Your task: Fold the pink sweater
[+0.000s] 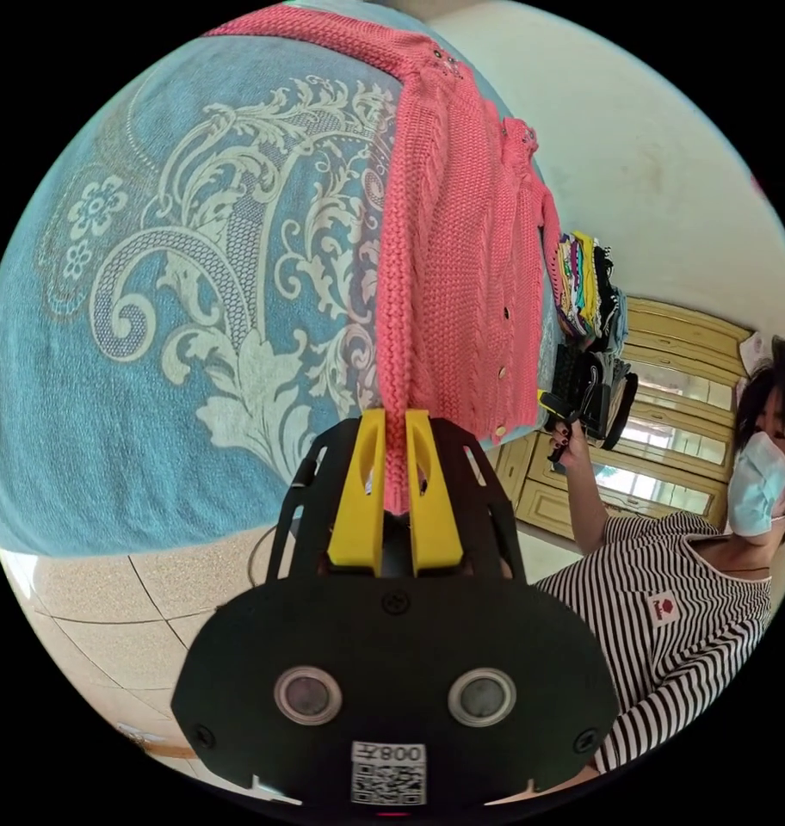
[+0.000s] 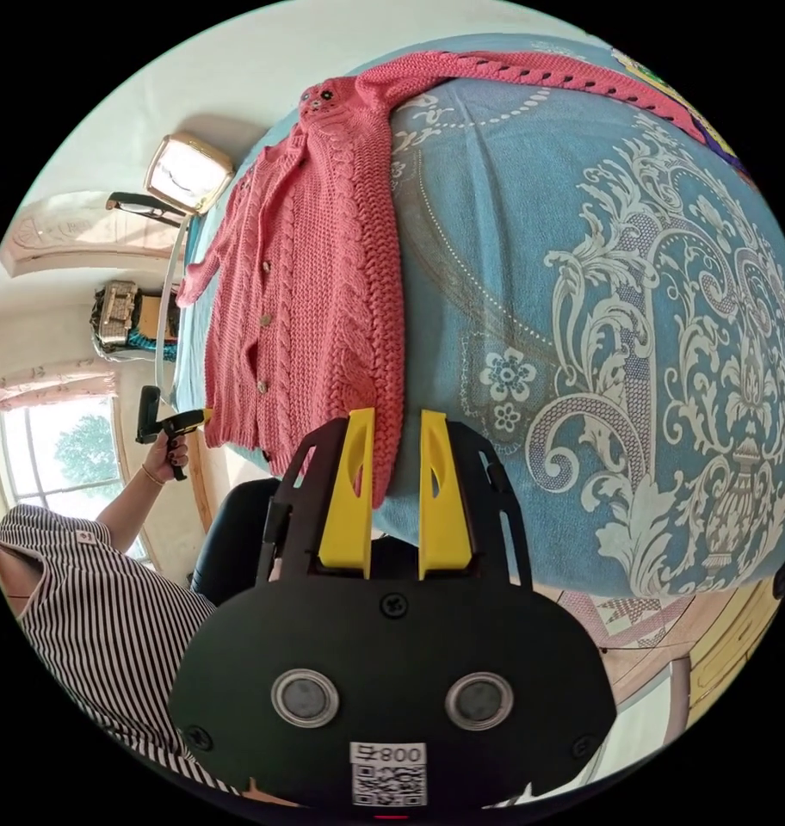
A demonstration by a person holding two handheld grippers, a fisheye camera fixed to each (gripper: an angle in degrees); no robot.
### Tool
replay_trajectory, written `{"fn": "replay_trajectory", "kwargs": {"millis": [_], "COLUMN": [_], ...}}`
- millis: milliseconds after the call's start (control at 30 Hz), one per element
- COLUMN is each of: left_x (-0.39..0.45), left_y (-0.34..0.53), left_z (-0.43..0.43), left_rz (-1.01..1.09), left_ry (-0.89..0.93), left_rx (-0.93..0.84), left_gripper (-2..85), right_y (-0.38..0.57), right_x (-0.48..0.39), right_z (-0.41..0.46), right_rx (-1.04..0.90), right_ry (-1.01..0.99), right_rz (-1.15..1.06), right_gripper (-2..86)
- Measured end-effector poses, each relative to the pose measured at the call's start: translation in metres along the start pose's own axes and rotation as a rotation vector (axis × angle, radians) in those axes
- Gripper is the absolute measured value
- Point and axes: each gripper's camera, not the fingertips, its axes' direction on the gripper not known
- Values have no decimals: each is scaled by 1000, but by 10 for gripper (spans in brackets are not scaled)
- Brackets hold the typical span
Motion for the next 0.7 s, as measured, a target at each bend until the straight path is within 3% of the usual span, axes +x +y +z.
{"fn": "replay_trajectory", "kwargs": {"millis": [300,500,700], "left_x": [35,65,109], "left_y": [16,18,24], "left_z": [-24,-39,-73], "left_rz": [37,24,51], "left_ry": [33,51,86], "left_rx": [92,123,178], "left_gripper": [33,32,31], "right_y": [33,39,57], "right_x": [15,22,29], "right_z": [1,1,-5], "right_rx": [73,55,26], "right_ry": [-22,52,-40], "right_rz": [-3,51,74], "right_gripper": [90,40,15]}}
